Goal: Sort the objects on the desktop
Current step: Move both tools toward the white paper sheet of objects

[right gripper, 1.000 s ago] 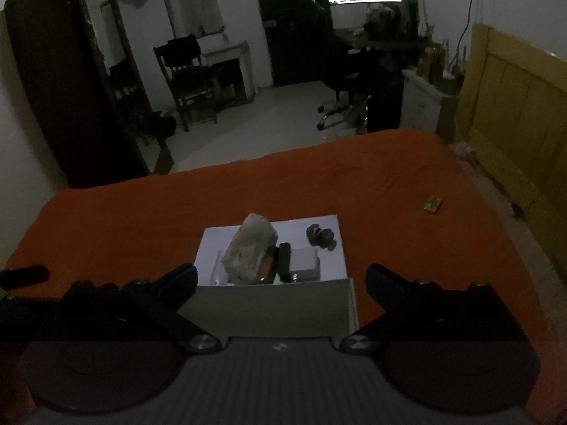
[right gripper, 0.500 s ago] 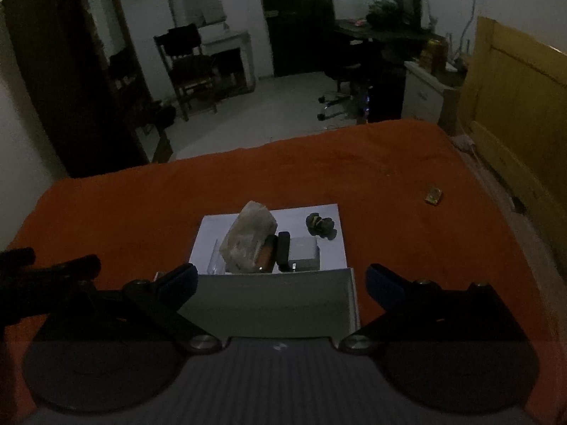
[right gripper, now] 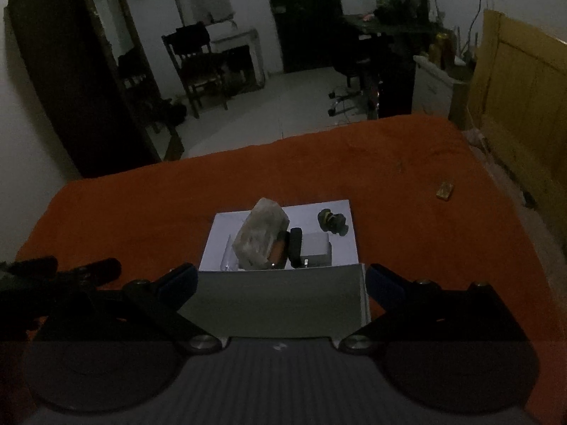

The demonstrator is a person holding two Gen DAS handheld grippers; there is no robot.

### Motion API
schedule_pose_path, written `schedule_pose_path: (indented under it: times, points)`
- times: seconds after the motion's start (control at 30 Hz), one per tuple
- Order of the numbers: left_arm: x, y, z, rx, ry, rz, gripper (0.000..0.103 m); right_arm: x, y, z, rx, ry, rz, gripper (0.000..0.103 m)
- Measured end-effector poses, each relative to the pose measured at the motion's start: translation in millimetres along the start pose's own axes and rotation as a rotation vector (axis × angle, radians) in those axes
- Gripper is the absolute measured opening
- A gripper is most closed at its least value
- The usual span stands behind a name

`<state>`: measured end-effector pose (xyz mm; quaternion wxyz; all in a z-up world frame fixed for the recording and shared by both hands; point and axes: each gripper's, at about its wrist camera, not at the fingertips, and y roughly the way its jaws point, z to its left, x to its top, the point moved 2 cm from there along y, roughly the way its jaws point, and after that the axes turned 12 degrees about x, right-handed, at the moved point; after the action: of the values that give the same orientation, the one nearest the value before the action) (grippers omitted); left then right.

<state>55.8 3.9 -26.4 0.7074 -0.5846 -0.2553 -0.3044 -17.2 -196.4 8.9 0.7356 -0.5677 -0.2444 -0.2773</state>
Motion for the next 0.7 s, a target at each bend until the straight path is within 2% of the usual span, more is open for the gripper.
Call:
schedule_pose_path:
  times: [0.17,0.4,0.7]
  points:
    - [0.7,-2.2,-3.8,-0.002,0.009,-0.008,0.102,-1.8,3.7,2.5,0.020,-0.011,-0.002,0.103]
    - [0.9,-1.3,-5.1,-0.002,0.002,0.008,0.102,-4.3,15.1,-1.7,0.060,0.026,0.074,0.103]
    - [1.7,-0.1,-7.5,-0.007,0.009,0.019,0.102,-8.1,22.8,-2.4,0.098,0.020,0.056,0.103]
